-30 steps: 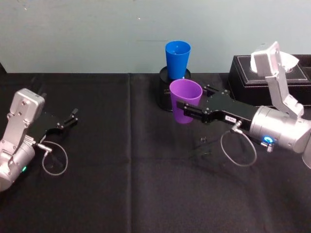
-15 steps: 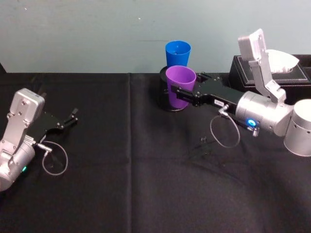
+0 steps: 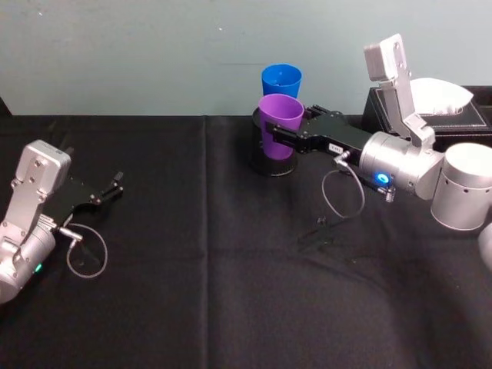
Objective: Pick up one cup with a gripper and tap it against the other cup.
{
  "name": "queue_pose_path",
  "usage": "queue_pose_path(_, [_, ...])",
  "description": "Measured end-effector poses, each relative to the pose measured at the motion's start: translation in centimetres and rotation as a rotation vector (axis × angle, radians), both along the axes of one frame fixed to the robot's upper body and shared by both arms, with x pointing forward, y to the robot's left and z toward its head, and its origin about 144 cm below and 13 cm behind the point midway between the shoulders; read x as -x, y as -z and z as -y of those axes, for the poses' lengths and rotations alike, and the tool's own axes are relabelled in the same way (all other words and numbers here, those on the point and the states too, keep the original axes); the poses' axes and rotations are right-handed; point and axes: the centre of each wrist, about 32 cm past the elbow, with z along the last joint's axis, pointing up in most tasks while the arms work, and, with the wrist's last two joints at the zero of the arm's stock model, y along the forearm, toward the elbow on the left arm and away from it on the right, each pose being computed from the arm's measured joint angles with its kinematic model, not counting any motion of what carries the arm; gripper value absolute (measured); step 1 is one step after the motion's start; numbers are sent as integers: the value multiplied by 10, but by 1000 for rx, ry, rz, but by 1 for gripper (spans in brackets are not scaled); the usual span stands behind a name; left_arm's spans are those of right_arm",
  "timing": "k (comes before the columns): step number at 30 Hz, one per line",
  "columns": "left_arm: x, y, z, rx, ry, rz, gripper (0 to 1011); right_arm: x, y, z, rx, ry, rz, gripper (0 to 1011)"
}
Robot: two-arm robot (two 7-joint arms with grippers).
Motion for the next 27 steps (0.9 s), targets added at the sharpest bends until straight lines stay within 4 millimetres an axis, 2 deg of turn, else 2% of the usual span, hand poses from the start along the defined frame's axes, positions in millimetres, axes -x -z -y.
queue_pose_path(27, [0,0,0,0,0,0,1005,-25,5,-5,-37,31,-19,736])
